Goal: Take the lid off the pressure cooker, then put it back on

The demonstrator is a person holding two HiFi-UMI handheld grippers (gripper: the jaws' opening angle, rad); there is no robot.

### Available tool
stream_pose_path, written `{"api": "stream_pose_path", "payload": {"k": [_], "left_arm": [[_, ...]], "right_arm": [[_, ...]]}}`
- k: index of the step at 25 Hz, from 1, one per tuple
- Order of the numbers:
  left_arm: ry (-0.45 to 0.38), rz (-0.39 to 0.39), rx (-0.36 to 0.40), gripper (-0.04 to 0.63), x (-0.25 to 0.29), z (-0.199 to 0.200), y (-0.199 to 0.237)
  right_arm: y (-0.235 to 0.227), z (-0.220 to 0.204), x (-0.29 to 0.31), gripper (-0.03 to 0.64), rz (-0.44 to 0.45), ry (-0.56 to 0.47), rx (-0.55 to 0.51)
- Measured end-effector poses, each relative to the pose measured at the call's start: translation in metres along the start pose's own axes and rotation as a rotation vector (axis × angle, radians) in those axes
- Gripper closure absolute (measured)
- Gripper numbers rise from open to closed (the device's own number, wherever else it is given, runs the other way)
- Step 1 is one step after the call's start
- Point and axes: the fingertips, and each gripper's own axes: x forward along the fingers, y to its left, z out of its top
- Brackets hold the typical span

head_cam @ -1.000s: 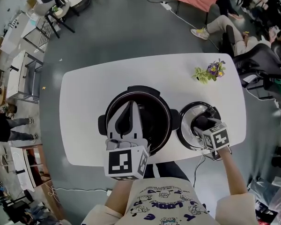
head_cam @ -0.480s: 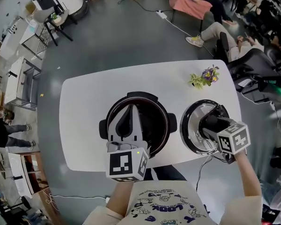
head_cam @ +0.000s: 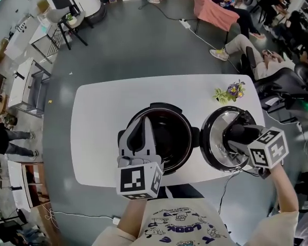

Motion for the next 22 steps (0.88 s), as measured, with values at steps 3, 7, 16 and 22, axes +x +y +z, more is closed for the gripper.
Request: {"api": "stream_pose_path", "payload": {"k": [3, 7, 16, 22], "left_arm": [[-0.004, 0.028, -0.003, 0.581, -0.01, 0.003, 0.013], [-0.014, 0.074, -0.013, 0.581, -0.021, 0.003, 0.032], [-0.021, 0.201, -0.038, 0.581, -0.074, 0.009, 0.107], [-0.011, 0.269, -0.06, 0.581, -0.089, 0.005, 0.137]], "right_arm": [[0.014, 0.018, -0.003, 0.324, 0.028, -0.003, -0.041], [0.036, 0.04, 0.002, 0.324, 0.077, -0.011, -0.091], [0.118, 0.095, 0.025, 0.324, 0.151, -0.009, -0.233], [0.15, 0.117, 0.039, 0.324, 0.192, 0.011, -0.309]]}}
